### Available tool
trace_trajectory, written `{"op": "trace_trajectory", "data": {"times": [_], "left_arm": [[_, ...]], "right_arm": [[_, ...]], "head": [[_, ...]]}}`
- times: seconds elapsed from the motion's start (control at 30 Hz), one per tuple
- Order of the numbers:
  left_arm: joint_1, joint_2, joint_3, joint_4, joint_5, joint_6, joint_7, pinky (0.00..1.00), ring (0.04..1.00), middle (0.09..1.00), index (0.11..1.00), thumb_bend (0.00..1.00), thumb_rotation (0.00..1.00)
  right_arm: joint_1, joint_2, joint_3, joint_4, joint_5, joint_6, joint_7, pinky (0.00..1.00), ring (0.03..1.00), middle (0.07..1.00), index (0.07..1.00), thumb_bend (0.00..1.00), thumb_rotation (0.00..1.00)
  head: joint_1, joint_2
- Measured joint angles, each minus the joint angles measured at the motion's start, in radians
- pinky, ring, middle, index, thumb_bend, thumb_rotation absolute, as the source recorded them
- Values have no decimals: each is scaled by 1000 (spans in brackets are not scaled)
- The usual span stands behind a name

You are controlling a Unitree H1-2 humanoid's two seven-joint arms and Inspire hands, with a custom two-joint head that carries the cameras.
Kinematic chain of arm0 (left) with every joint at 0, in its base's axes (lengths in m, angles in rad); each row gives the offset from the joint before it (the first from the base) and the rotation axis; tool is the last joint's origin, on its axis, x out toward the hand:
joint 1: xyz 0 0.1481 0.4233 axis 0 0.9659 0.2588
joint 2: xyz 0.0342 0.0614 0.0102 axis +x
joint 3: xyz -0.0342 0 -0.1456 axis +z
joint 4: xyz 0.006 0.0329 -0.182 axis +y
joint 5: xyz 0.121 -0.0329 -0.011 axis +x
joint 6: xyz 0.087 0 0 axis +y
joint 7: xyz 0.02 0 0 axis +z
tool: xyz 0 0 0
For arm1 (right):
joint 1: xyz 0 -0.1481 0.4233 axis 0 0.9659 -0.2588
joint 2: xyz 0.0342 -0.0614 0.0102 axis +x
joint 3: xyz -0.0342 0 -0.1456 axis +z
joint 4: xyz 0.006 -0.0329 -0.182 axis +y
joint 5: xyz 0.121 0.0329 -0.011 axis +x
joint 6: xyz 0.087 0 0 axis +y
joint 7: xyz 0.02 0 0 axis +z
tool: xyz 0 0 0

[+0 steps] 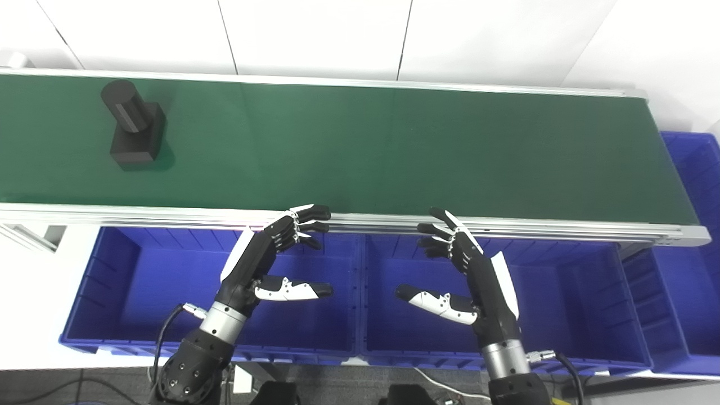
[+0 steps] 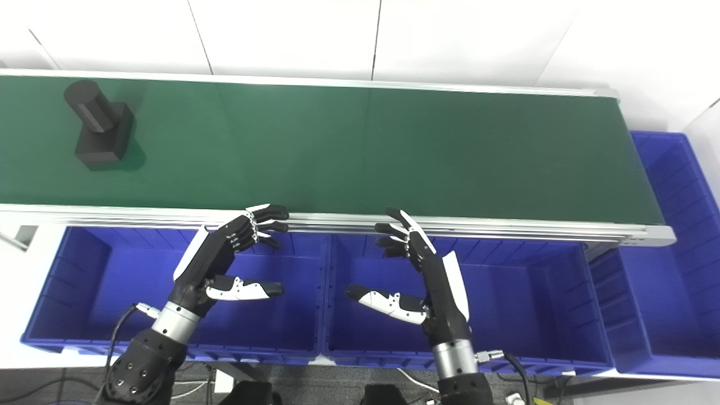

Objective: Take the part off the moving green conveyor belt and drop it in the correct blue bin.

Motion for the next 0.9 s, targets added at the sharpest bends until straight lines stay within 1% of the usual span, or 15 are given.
{"op": "trace_trajectory", "data": {"times": [0.33, 0.53, 0.57, 0.6, 0.63, 0.67, 0.73, 0.77, 0.8, 0.83, 0.87, 0.9], "left_arm": [[0, 2, -1, 0, 1, 0, 1, 583, 726, 786, 777, 795, 272], [0, 2, -2, 0, 0, 0, 1, 582, 722, 788, 778, 793, 266], [0, 2, -3, 0, 0, 0, 1, 582, 722, 789, 778, 791, 264], [0, 2, -4, 1, 0, 0, 1, 583, 723, 790, 779, 788, 262], [0, 1, -7, 1, 0, 0, 1, 585, 723, 788, 782, 785, 261], [0, 0, -10, 2, 0, 0, 0, 588, 725, 786, 783, 785, 259], [1, -2, -19, 3, 1, 0, 1, 592, 727, 785, 778, 800, 276], [1, -4, -23, 4, 4, 0, 2, 589, 726, 785, 779, 803, 276], [1, -7, -27, 4, 7, 0, 6, 584, 726, 785, 780, 805, 274], [2, -11, -36, 5, 17, 0, 16, 583, 726, 785, 781, 805, 273], [2, -14, -45, 8, 25, 0, 25, 581, 725, 785, 782, 805, 272], [3, -15, -56, 10, 32, 0, 34, 578, 724, 782, 782, 807, 282]], "right_arm": [[0, 0, 0, 0, -4, 0, 0, 659, 712, 775, 877, 741, 294], [0, 0, 0, 0, -5, 0, 0, 662, 710, 772, 875, 738, 275], [0, 0, 0, 0, -5, 0, 0, 662, 709, 772, 875, 736, 275], [0, 0, -1, 1, -4, 0, 0, 663, 709, 772, 875, 736, 273], [0, -1, -3, 2, 0, 0, 0, 668, 715, 778, 879, 735, 286], [0, -5, -5, 4, 5, 0, 0, 670, 720, 783, 884, 735, 299], [3, -18, -8, 6, 20, 0, 3, 673, 720, 787, 889, 731, 311], [6, -24, -9, 7, 23, 0, 5, 679, 720, 788, 892, 730, 318], [9, -33, -12, 7, 28, -2, 6, 684, 720, 788, 895, 729, 326], [13, -42, -15, 8, 32, -4, 7, 687, 720, 788, 896, 729, 326], [15, -51, -19, 11, 38, -9, 8, 691, 719, 787, 897, 727, 325], [18, -59, -22, 18, 42, -20, 9, 692, 719, 786, 897, 727, 327]], "head": [[-2, 0], [2, -5], [40, -18], [40, -18], [87, -35], [104, -43], [205, -87], [206, -87], [262, -118], [262, -118], [317, -155], [318, -155]]}}
